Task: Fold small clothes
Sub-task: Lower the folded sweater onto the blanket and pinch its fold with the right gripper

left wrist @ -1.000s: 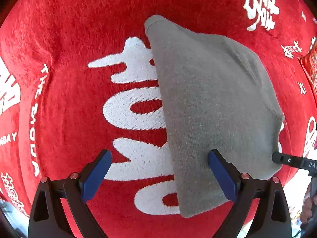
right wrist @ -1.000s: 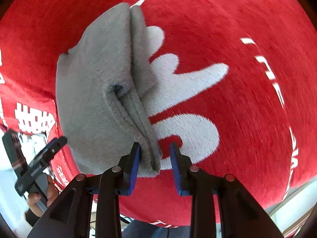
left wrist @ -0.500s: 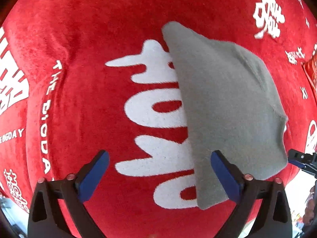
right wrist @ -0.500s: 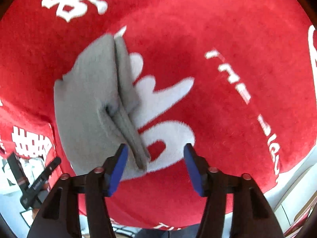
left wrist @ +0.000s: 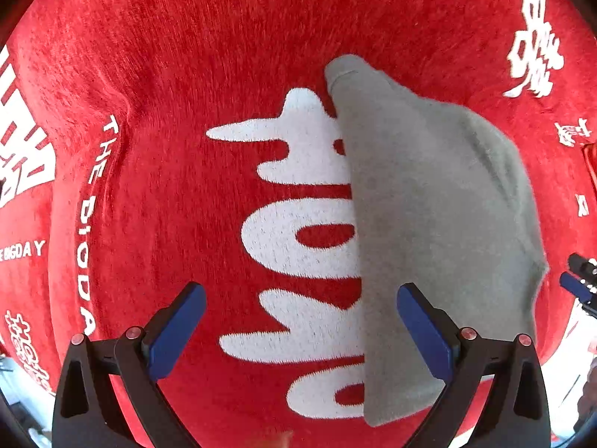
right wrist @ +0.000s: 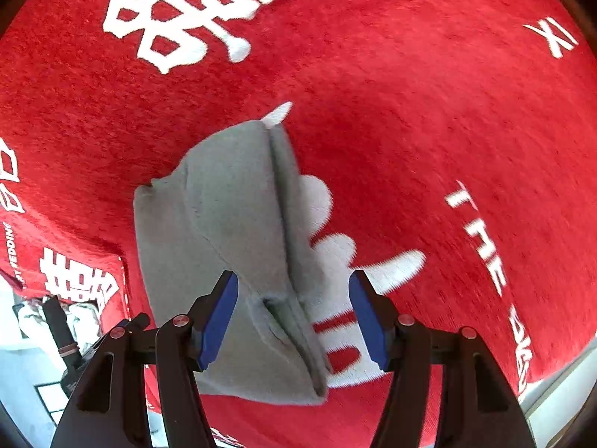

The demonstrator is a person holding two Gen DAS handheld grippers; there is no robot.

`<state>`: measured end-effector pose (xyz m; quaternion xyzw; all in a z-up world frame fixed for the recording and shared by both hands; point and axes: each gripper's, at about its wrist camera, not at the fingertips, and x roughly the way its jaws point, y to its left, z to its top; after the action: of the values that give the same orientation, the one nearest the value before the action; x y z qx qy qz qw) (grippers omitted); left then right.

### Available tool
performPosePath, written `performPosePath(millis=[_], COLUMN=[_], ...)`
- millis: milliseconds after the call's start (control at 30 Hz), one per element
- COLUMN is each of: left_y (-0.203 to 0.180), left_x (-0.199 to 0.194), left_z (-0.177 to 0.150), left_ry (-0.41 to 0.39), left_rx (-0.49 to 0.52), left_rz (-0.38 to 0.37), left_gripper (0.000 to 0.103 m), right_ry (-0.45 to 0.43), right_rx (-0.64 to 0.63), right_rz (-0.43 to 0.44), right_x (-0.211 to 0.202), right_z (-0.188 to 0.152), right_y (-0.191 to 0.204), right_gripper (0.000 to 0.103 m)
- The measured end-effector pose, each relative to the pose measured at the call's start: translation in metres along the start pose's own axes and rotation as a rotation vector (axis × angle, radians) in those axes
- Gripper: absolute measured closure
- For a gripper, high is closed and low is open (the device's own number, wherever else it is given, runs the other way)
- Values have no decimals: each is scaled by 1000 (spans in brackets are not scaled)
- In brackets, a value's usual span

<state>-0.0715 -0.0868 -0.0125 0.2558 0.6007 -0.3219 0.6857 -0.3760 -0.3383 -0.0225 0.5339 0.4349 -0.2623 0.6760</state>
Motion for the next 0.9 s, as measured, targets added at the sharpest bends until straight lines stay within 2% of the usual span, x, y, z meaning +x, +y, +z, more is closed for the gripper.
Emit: performPosePath(millis=[167,233,300,400,500,567,667,733,767,800,900], left_y=[-8,-9,-6,1,3,3,0,-4,-6,-7,-9], left_x=[10,10,11,14,18,21,27,32,34,34,34], left_z=[10,15,20,29,36,39,41,51,55,57,61], left_ry=[27,15,7,4,14,16,17,14,12,10,7], left_rx=[18,2,-30,-88,-104,-100,-105,-111,-114,-120,-125], left_rz=[-11,-16,-52,-96,-114,-112,-117,-122,-122,-122,-117], left_gripper=[1,1,1,1,1,1,1,0,0,1,1], right_ry=[19,42,69,87,50,26,63,121,152,161,109], right_rx=[-43,-33,-17,-4,-5,-29,-65,-81,-81,-86,-149], right_rz=[-3,8,34,58,64,110,143,127,108,102,64], right_x=[12,20,26,32,28,24,36,53,62,65,54], right_z=[15,20,24,28,33,37,45,48,49,49,46], right_y=[6,4,-1,-8,-10,-5,7,13,16,19,30], right_gripper=[37,37,23,23,23,23,24,42,68,83,91])
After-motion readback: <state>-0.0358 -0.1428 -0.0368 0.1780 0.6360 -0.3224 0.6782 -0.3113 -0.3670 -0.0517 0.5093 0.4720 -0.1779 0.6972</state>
